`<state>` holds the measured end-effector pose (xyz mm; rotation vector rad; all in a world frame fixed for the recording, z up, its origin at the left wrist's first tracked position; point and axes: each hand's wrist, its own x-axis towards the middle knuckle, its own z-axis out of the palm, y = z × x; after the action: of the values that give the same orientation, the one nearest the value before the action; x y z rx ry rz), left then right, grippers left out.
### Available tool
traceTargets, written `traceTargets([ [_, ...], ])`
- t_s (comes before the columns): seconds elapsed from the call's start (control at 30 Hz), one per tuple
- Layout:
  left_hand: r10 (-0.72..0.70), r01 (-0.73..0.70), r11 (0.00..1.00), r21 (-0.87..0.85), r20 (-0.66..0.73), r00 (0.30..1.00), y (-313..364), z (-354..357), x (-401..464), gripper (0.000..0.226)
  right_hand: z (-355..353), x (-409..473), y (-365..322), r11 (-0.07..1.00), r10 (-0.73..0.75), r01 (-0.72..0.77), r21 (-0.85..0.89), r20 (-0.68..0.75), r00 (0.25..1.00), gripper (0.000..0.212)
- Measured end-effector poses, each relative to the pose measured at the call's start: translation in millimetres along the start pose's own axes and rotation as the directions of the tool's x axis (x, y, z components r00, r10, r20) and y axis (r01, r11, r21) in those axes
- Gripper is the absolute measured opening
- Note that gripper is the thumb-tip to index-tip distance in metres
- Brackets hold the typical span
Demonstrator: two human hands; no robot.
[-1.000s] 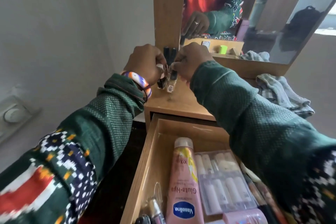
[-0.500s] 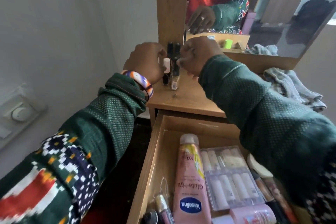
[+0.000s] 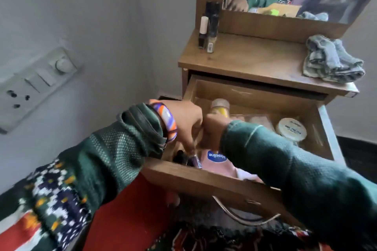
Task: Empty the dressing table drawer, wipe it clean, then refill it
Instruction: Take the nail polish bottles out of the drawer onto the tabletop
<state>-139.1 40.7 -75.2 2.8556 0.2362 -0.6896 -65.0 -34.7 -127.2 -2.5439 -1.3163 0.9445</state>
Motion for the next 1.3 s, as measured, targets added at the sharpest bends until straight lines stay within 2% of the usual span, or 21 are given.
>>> traceTargets([
  [0.1,-0.068,0.065,0.995,0.081,0.027,0.997,4,9,-9,0.031,12,-5,-3,0.990,0.041,-0.036,-0.138,0.039,0.998,0.041],
  [0.23,-0.115,0.123,0.974,0.189,-0.054,0.992,13,19,-17,0.021,17,-5,-13,0.991,0.059,-0.052,-0.124,0.057,0.997,0.043],
  [0.37,-0.073,0.110,0.969,0.222,-0.167,0.983,16,22,-22,0.016,19,-3,-17,0.993,0.075,-0.071,-0.095,0.043,0.996,0.039],
  [0.57,-0.080,0.105,0.991,0.077,-0.270,0.960,0,-5,-35,0.015,20,-2,-13,0.992,0.110,-0.109,-0.067,0.006,0.994,0.043],
  [0.73,-0.085,0.021,0.988,-0.155,-0.417,0.905,-16,-43,-46,0.005,18,-6,-15,0.996,0.085,-0.085,-0.029,-0.022,0.996,0.048],
  [0.83,-0.116,-0.010,0.972,-0.235,-0.516,0.849,-25,-60,-45,0.007,6,-7,-14,0.994,0.097,-0.090,0.058,-0.121,0.988,0.043],
  [1.0,-0.229,0.014,0.948,-0.317,-0.651,0.724,-41,-80,-33,0.004,-46,-7,-5,0.970,0.129,-0.073,0.234,-0.233,0.964,0.018],
  [1.03,-0.242,0.016,0.946,-0.324,-0.673,0.699,-44,-84,-29,0.005,-58,-7,-5,0.966,0.125,-0.057,0.251,-0.264,0.956,0.021],
  [1.17,-0.265,-0.005,0.936,-0.353,-0.712,0.650,-51,-100,-13,0.008,-115,-13,-13,0.977,0.073,0.026,0.210,-0.448,0.891,0.018],
  [1.3,-0.279,-0.006,0.934,-0.358,-0.740,0.612,-54,-111,9,0.011,-150,-1,-25,0.988,0.018,0.061,0.140,-0.503,0.864,0.016],
])
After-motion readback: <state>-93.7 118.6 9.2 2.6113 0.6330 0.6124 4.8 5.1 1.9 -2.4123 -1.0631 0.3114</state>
